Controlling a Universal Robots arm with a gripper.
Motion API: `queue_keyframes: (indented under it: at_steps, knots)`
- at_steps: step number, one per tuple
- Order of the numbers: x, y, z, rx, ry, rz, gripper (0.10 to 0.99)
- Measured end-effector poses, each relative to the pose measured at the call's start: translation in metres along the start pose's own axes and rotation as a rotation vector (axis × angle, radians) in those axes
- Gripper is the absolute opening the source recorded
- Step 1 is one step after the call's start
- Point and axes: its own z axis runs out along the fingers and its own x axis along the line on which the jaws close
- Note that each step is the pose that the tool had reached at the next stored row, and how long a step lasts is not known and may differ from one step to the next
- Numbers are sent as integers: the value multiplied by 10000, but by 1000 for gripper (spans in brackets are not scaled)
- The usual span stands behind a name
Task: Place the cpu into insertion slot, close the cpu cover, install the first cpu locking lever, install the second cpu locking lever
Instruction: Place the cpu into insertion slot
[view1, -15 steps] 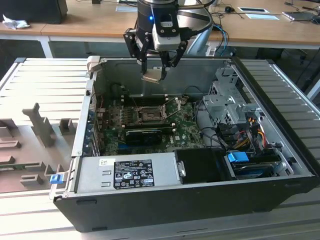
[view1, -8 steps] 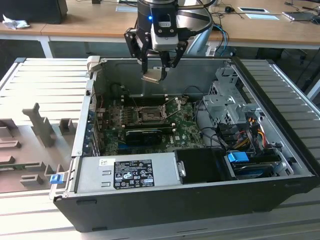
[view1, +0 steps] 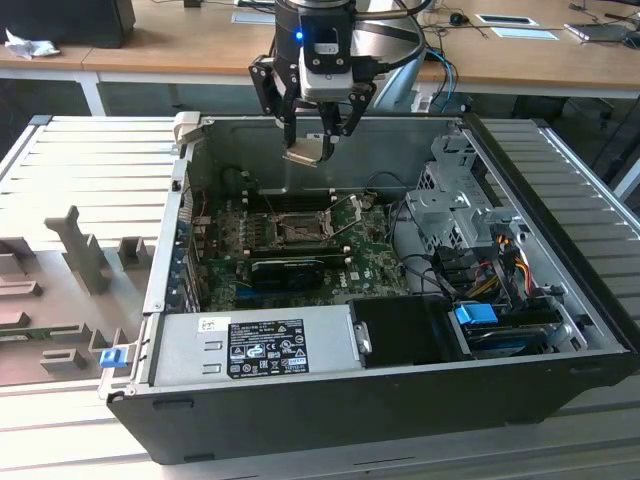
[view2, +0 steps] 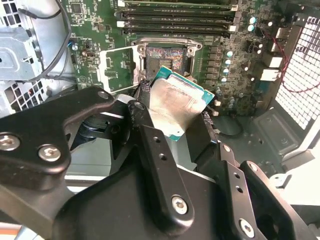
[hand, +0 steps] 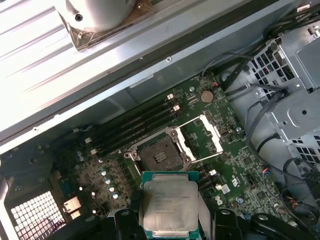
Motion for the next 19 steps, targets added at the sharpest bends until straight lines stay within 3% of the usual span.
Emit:
queue_keyframes:
  at_steps: [8, 19]
  knots:
    - [0, 0, 0, -2, -35, 403, 529]
    - [0, 0, 2, -16, -127, 1524, 529]
